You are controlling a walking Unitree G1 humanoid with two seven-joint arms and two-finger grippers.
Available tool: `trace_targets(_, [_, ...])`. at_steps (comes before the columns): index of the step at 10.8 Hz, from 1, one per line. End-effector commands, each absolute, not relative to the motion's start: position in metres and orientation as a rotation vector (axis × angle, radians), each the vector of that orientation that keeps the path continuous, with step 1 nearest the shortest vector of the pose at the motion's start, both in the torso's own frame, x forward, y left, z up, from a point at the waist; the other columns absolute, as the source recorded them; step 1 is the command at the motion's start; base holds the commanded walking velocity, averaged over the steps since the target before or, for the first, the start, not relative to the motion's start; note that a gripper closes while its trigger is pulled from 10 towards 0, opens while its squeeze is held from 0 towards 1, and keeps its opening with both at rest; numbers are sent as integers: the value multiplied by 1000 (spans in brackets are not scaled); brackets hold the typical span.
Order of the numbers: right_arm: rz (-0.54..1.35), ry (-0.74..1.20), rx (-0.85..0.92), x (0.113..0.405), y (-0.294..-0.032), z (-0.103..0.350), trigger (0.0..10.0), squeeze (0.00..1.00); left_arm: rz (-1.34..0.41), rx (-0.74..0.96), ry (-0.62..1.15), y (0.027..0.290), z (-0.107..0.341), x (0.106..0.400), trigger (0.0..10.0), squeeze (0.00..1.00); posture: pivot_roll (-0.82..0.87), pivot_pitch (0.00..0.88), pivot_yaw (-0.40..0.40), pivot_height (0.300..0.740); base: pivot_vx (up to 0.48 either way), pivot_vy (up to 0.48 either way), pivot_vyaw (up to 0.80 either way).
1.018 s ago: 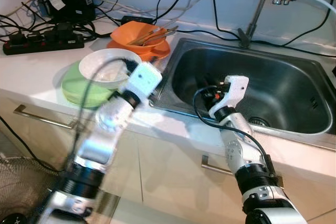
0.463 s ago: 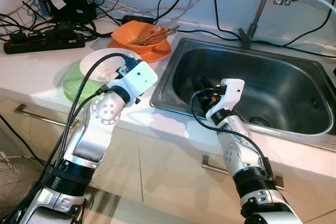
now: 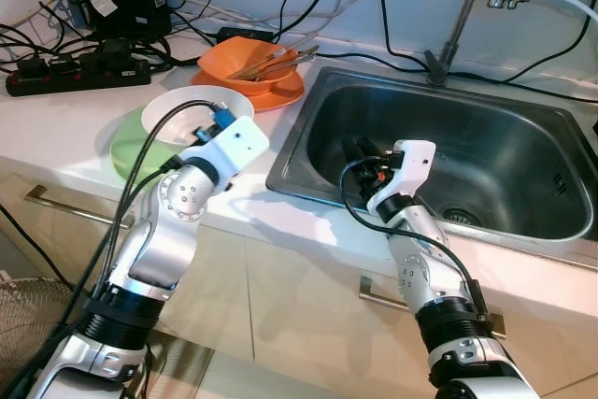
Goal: Kitchen organization
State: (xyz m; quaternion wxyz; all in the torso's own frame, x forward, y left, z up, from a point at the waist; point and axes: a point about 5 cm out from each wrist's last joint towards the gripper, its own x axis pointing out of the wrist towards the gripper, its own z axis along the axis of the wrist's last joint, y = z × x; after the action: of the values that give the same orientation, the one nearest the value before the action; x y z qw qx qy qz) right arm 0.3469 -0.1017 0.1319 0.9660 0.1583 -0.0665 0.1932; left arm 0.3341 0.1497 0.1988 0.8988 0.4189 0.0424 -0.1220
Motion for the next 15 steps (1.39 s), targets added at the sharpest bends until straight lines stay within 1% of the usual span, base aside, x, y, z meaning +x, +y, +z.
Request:
trace_targets(1, [391,-146,303,349,-103,138,10000,0,-240,896,82,148,208,334,10000,0,239,0,-62,740,0,0,0])
trace_targets(4, [390,-145,303,349,-103,138,10000,0,-219,960,176,157,207,333,10000,0,240,0,-62,740,0,0,0])
trace_targets(5, [389,-145,302,349,-103,138,10000,0,-223,981,198,159,206,333,0,0,237,0,-60,740,0,0,0])
trace_targets(15, [384,-136,294,351,-102,137,10000,0,-235,1027,210,158,205,333,0,0,240,0,-59,740,0,0,0])
